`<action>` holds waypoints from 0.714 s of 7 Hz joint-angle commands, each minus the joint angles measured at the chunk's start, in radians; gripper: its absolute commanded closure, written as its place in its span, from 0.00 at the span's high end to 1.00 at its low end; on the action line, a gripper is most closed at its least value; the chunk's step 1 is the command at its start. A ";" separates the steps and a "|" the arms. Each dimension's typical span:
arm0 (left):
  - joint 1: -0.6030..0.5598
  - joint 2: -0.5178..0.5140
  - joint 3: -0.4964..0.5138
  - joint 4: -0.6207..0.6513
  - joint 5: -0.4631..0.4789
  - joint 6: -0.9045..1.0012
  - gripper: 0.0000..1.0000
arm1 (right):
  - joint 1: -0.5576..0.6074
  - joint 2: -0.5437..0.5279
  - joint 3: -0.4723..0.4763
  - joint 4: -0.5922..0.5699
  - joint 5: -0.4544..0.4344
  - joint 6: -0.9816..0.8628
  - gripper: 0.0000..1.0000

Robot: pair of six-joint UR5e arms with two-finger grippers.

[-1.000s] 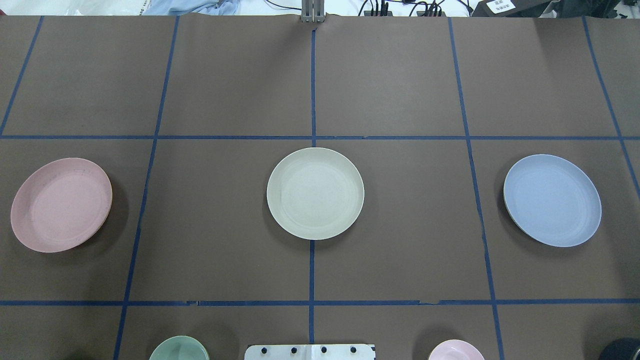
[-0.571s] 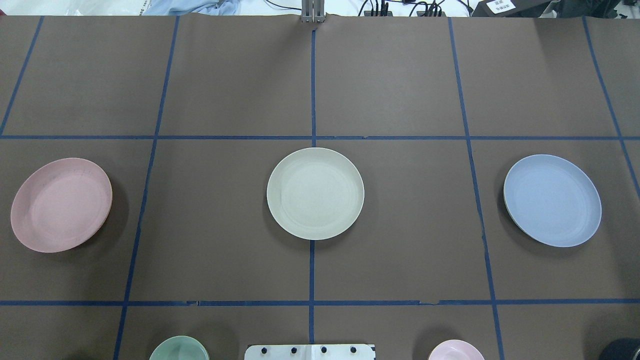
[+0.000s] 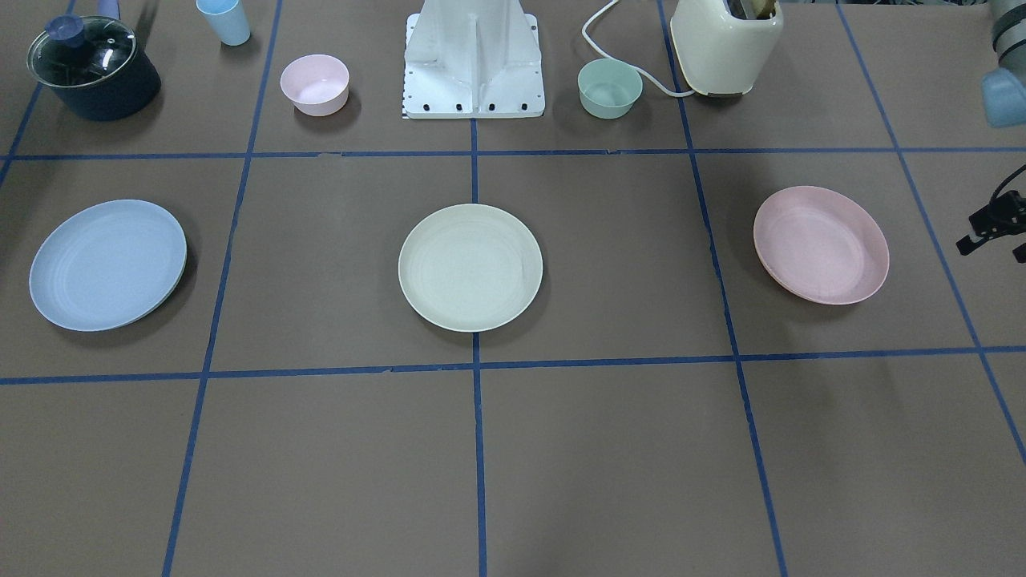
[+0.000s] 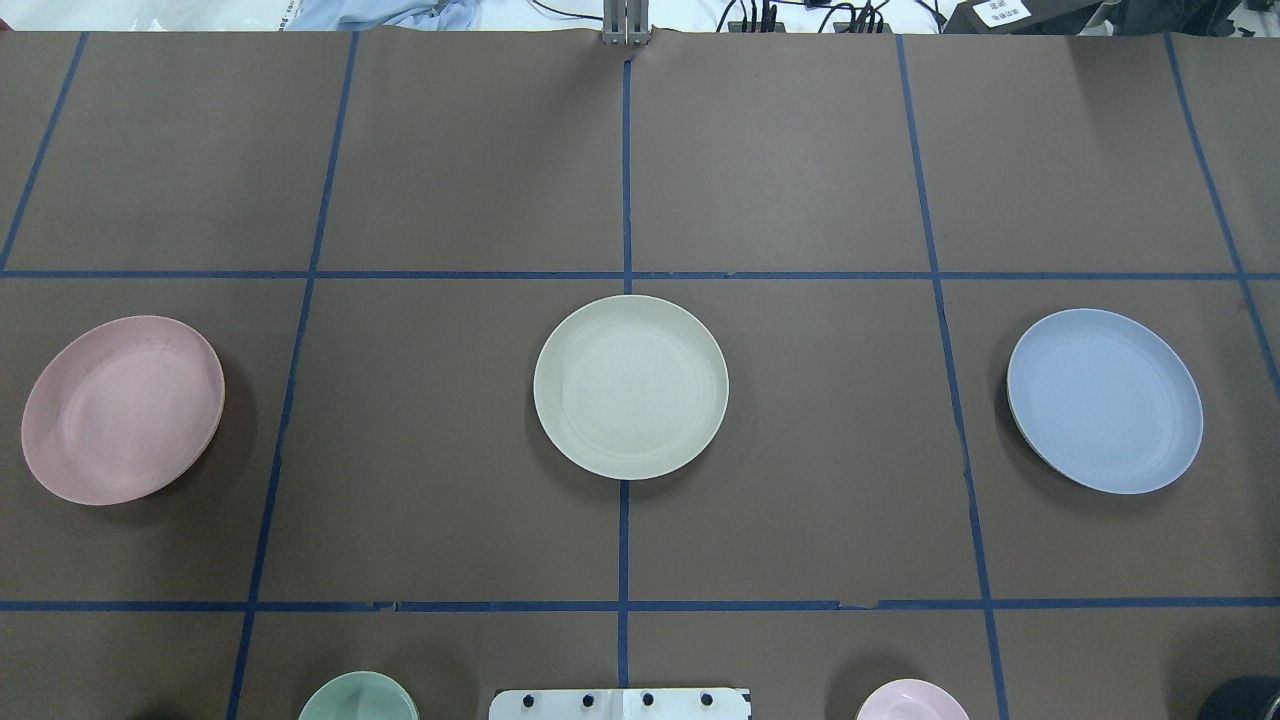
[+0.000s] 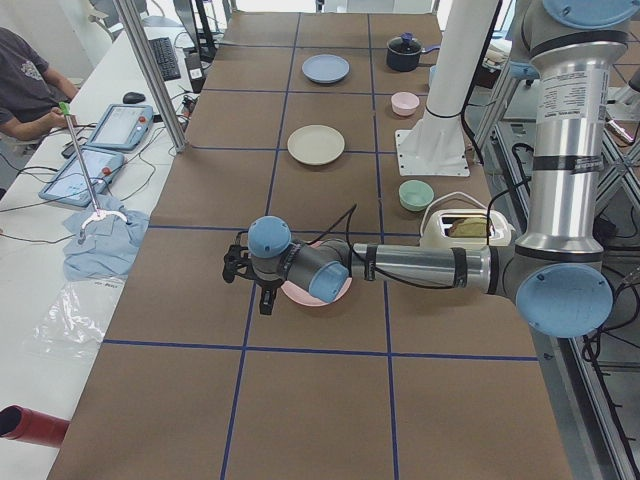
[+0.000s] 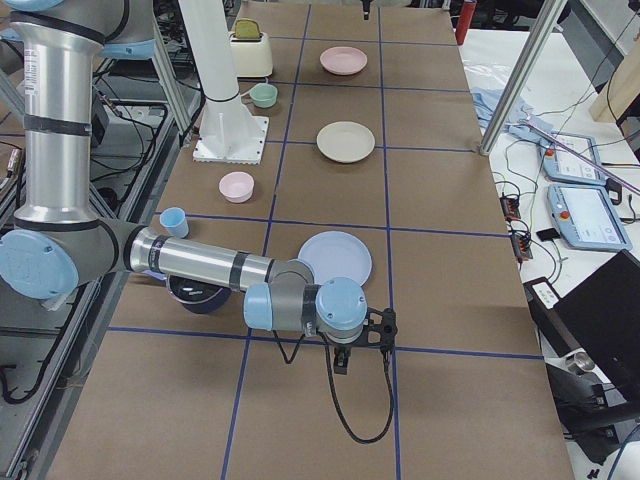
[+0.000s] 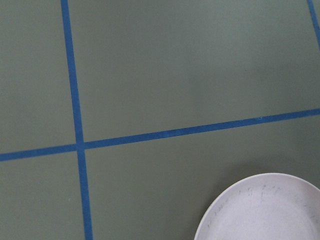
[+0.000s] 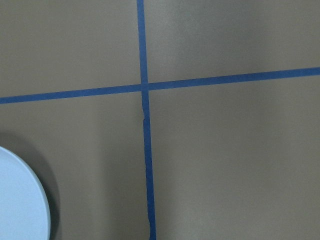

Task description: Stack three plates with pink and blue

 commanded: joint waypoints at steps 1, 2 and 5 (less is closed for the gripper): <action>0.125 0.060 0.008 -0.143 0.040 -0.179 0.99 | -0.009 0.003 -0.011 0.040 0.003 0.033 1.00; 0.176 0.071 0.021 -0.144 0.040 -0.179 0.99 | -0.019 0.004 -0.008 0.043 0.009 0.086 1.00; 0.254 0.073 0.041 -0.145 0.042 -0.175 0.99 | -0.038 0.004 0.019 0.042 0.024 0.110 1.00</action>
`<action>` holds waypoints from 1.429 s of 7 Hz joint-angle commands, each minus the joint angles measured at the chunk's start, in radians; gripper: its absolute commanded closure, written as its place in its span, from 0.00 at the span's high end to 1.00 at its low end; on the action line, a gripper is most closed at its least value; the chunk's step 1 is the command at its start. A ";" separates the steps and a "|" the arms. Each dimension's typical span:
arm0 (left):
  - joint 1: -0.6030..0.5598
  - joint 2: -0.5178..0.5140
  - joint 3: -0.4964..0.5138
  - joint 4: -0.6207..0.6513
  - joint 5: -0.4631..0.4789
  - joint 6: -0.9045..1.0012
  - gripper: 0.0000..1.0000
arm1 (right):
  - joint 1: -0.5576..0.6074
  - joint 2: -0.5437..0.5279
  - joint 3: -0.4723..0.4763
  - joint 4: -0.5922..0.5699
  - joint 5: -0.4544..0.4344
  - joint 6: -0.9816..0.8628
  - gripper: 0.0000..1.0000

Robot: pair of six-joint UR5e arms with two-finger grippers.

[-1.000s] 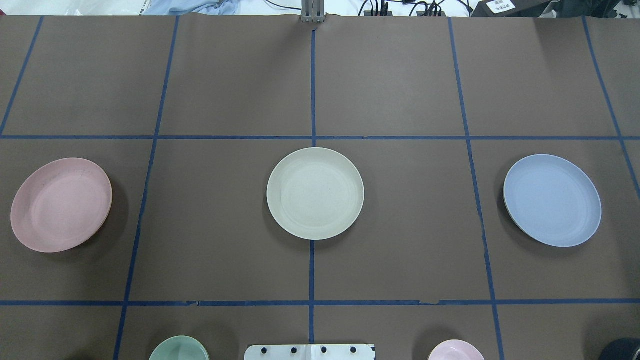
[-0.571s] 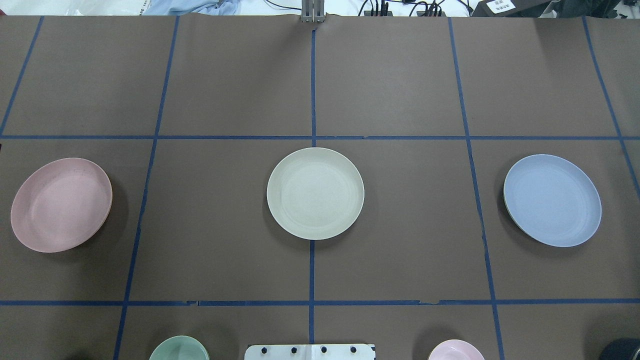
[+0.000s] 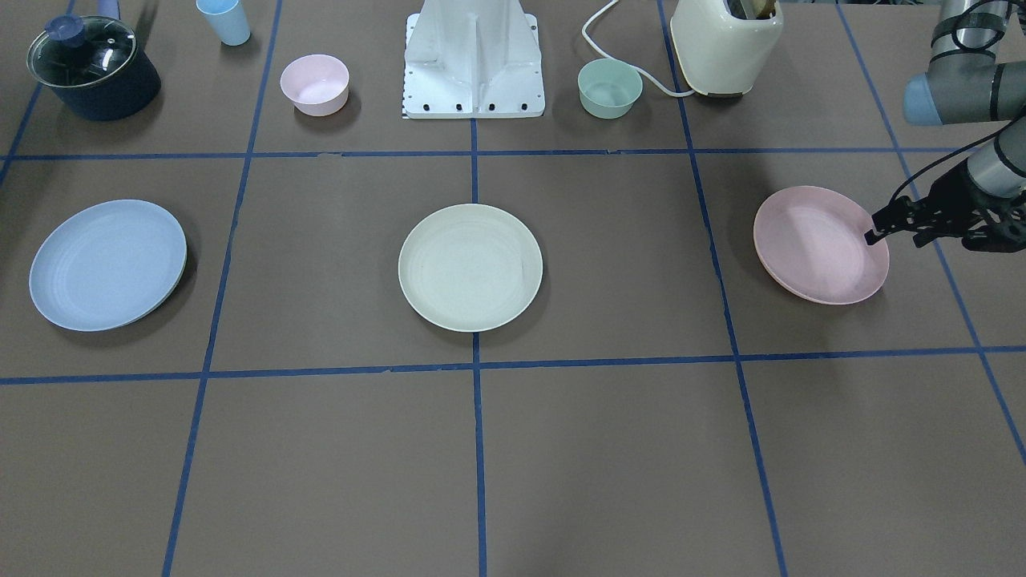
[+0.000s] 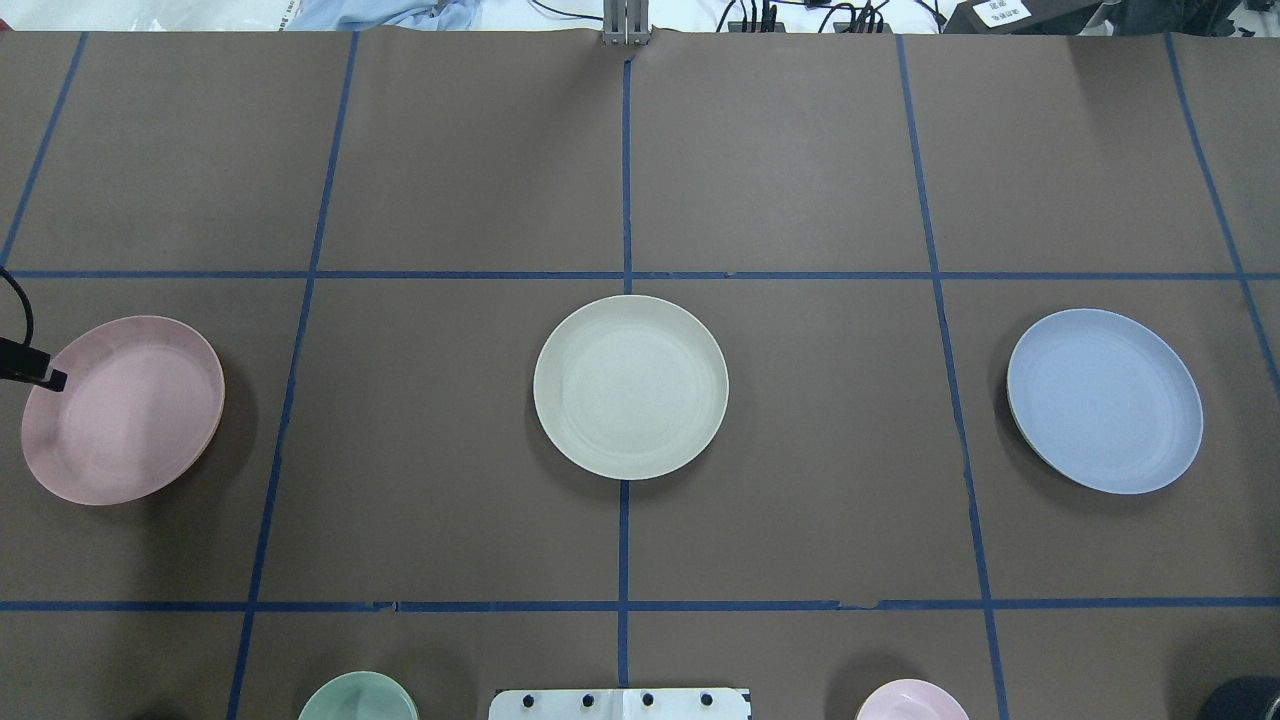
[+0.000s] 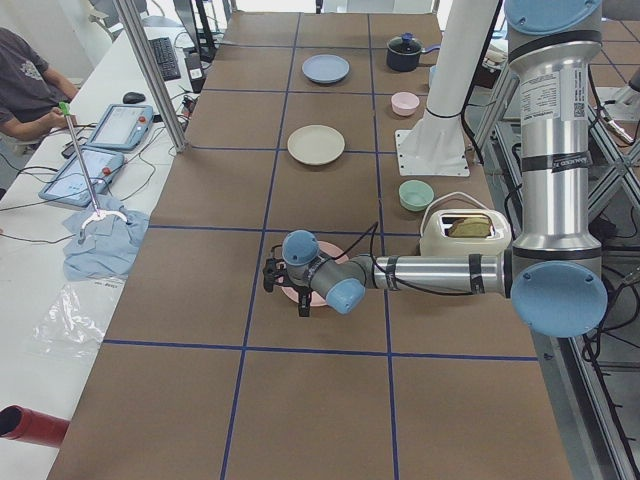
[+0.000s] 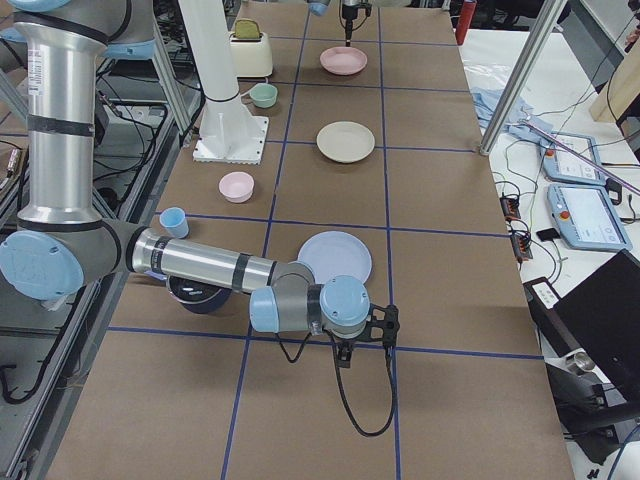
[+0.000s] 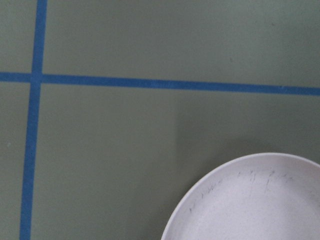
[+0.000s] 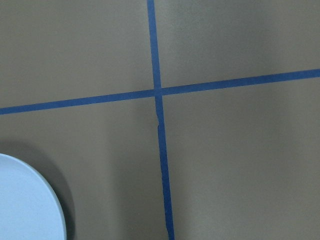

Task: Stack three plates with pink and blue
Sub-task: 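Lower the left gripper to the pink plate's rim and grasp it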

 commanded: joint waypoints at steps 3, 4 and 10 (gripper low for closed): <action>0.039 0.000 0.026 -0.001 0.001 0.000 0.65 | -0.010 0.011 0.027 -0.003 0.005 0.022 1.00; 0.038 0.002 0.029 0.000 0.001 0.000 0.54 | -0.010 0.011 0.029 -0.003 0.005 0.027 1.00; 0.039 0.009 0.032 0.002 0.024 0.000 0.17 | -0.011 0.011 0.035 -0.004 0.007 0.027 1.00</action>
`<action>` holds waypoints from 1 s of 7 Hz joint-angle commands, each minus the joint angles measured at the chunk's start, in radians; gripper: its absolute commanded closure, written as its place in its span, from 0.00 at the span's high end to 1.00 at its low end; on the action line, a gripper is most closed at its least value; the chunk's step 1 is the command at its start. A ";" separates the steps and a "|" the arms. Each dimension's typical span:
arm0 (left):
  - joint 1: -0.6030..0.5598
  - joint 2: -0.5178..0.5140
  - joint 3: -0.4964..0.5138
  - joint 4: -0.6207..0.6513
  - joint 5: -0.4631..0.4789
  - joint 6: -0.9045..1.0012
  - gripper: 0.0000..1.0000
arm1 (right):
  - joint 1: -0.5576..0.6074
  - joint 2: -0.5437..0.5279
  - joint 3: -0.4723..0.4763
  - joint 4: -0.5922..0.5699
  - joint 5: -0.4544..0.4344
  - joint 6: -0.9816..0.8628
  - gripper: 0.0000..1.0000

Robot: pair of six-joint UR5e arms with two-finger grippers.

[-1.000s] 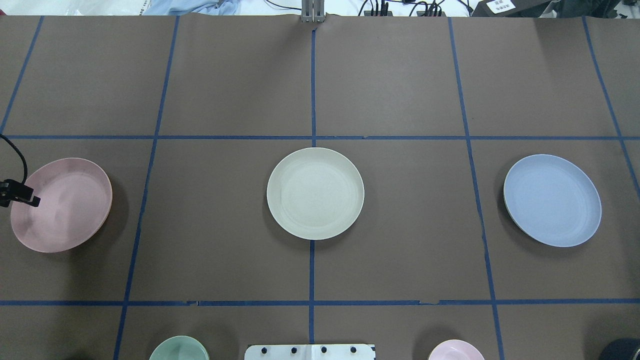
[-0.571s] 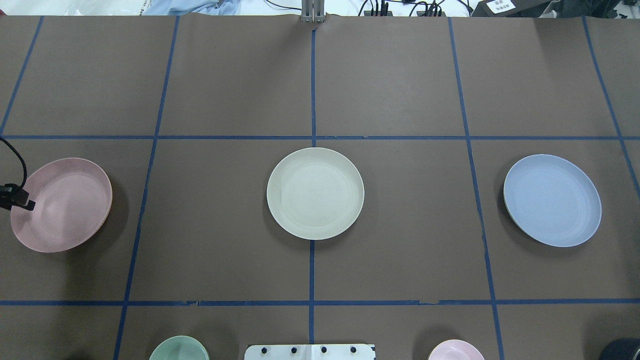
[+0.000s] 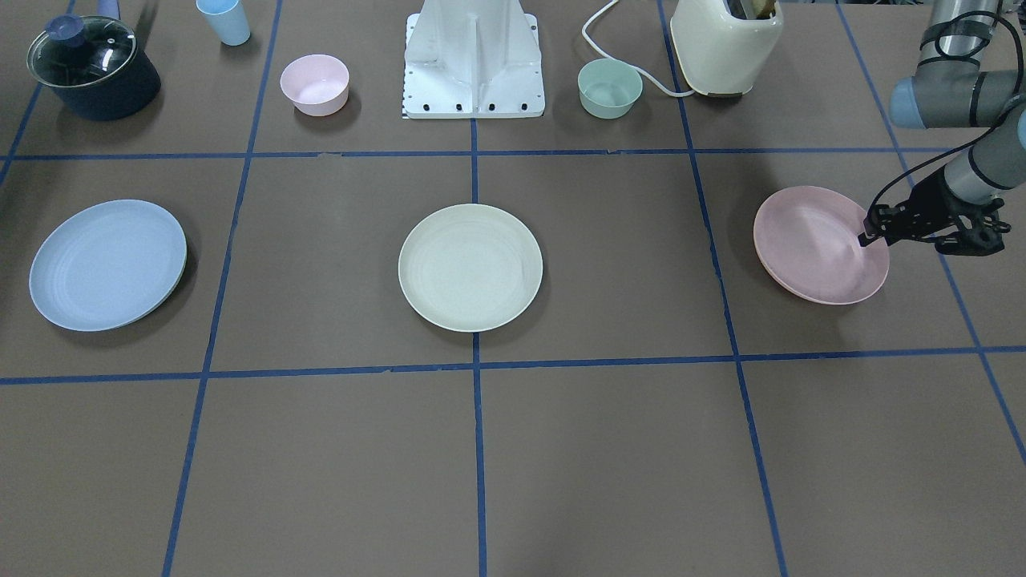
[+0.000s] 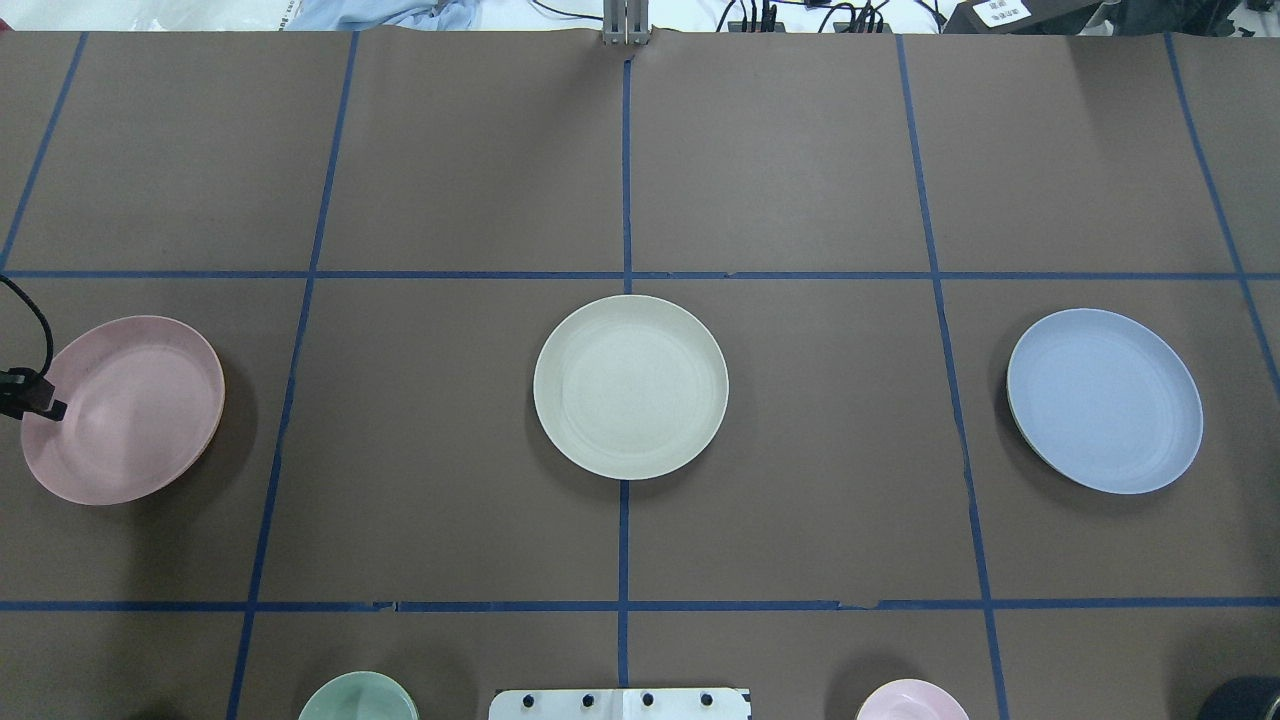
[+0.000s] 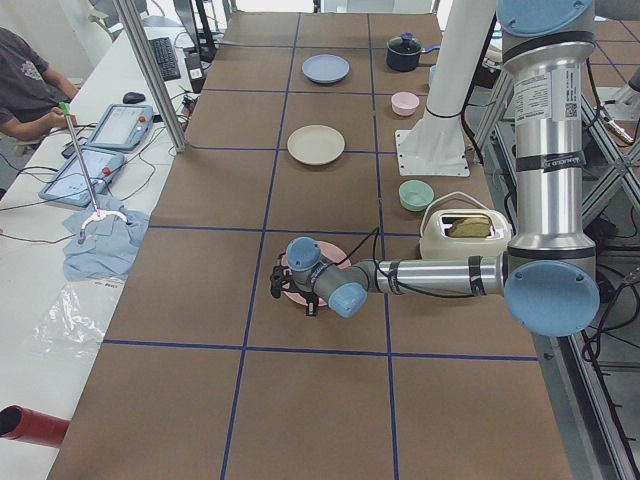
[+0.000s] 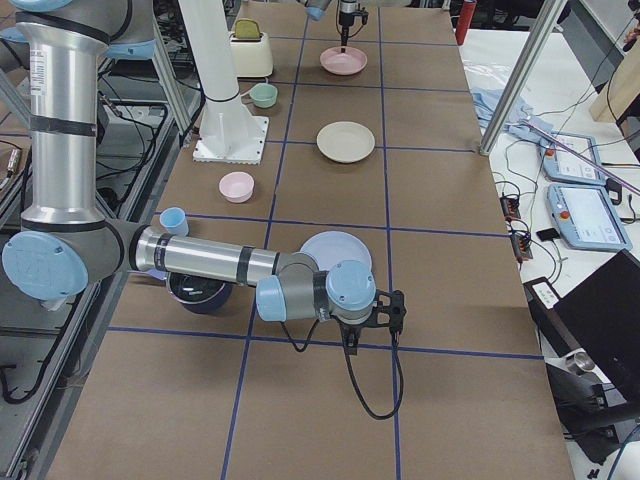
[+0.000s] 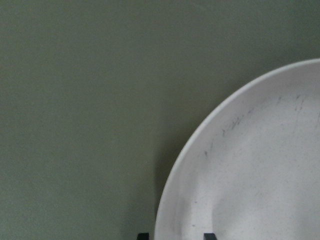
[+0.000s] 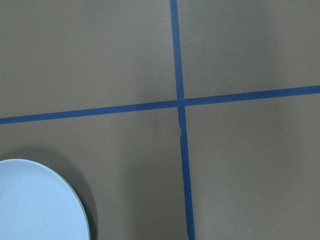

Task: Stack three plates with pink and blue
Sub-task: 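Lower the left gripper to the pink plate's rim and grasp it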

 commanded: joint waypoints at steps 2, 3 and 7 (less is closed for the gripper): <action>-0.002 0.010 -0.006 0.001 0.048 -0.005 0.00 | 0.000 0.000 0.000 0.000 0.000 0.000 1.00; -0.006 0.012 -0.014 0.001 0.044 -0.008 0.00 | 0.000 0.000 0.002 0.000 0.000 0.000 1.00; -0.058 0.032 -0.232 0.182 -0.025 -0.002 0.00 | -0.017 0.005 0.011 0.000 -0.011 -0.003 1.00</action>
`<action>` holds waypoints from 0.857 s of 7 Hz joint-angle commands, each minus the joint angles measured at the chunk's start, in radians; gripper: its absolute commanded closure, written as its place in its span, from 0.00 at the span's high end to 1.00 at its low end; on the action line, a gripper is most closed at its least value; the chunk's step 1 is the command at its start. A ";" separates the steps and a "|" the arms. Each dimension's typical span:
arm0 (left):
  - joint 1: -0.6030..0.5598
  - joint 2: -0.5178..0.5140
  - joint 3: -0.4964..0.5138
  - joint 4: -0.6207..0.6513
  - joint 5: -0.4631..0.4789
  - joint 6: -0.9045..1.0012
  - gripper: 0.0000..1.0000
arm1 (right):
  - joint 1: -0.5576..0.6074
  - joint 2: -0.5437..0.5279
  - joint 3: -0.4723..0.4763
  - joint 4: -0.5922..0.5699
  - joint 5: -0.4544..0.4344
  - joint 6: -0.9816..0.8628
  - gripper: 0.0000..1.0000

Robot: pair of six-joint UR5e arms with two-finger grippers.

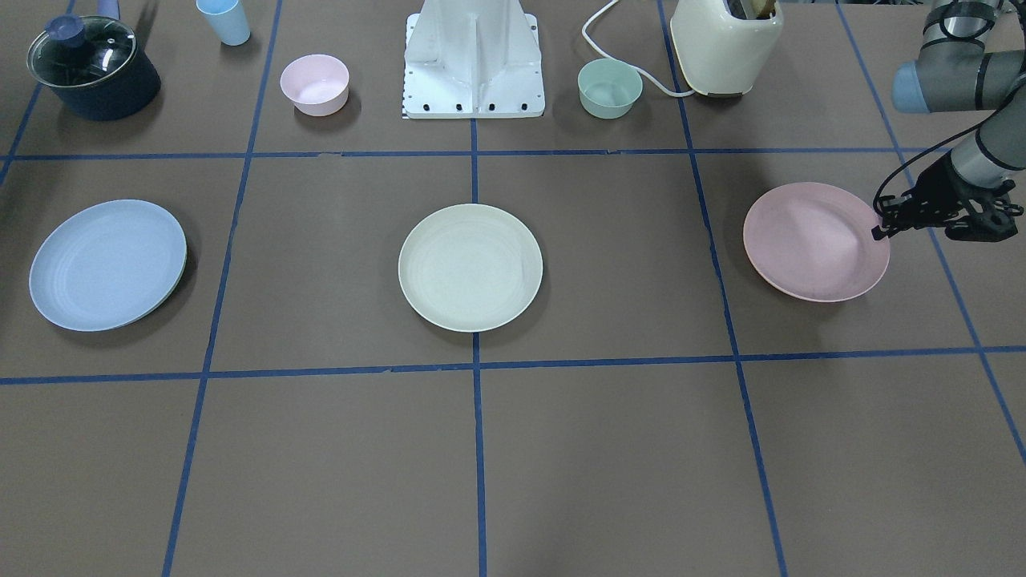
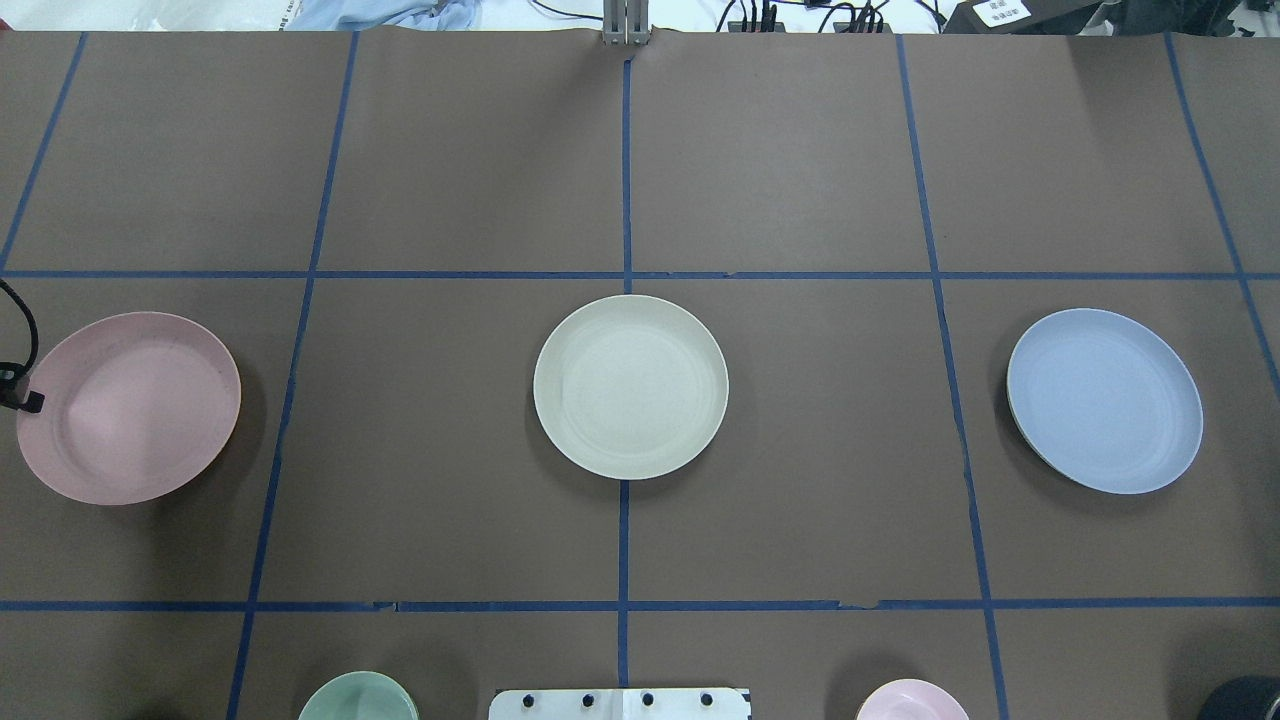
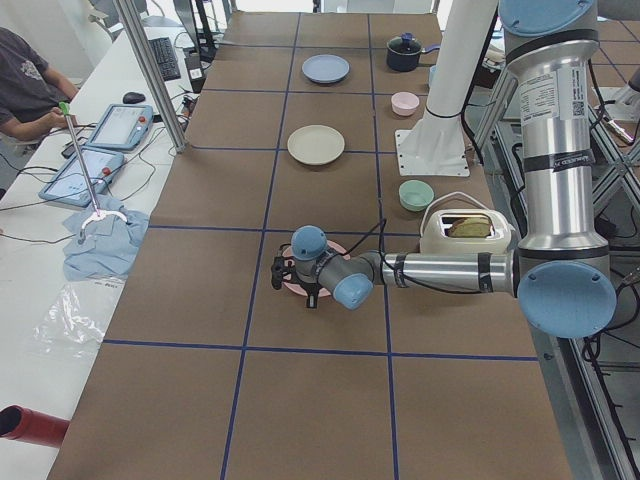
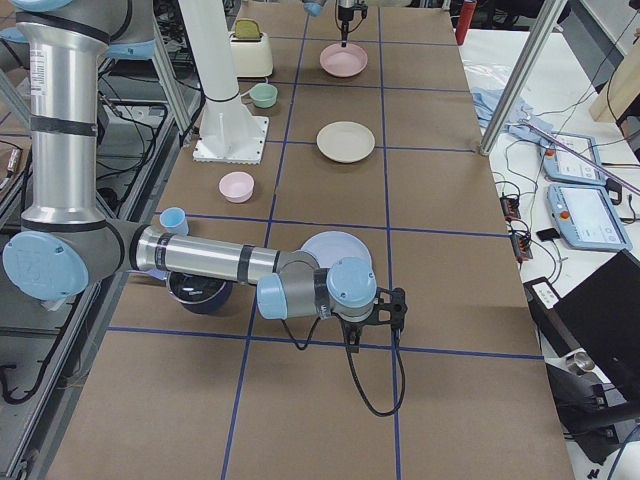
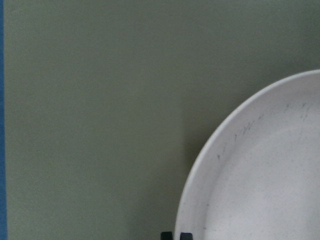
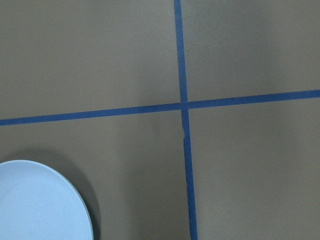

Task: Stack three plates with pink and blue
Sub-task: 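Lower the left gripper to the pink plate's rim and grasp it, then lift the pink plate toward the cream plate while right gripper reaches blue plate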

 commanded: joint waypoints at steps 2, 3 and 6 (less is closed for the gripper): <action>-0.056 -0.044 -0.175 0.212 -0.054 -0.003 0.00 | -0.048 0.003 0.006 0.008 -0.014 0.039 1.00; -0.056 -0.072 -0.176 0.208 -0.103 -0.060 0.00 | -0.080 0.003 0.011 0.025 -0.043 0.069 1.00; -0.048 -0.210 -0.206 0.194 -0.147 -0.393 0.00 | -0.257 -0.002 0.002 0.252 -0.143 0.309 1.00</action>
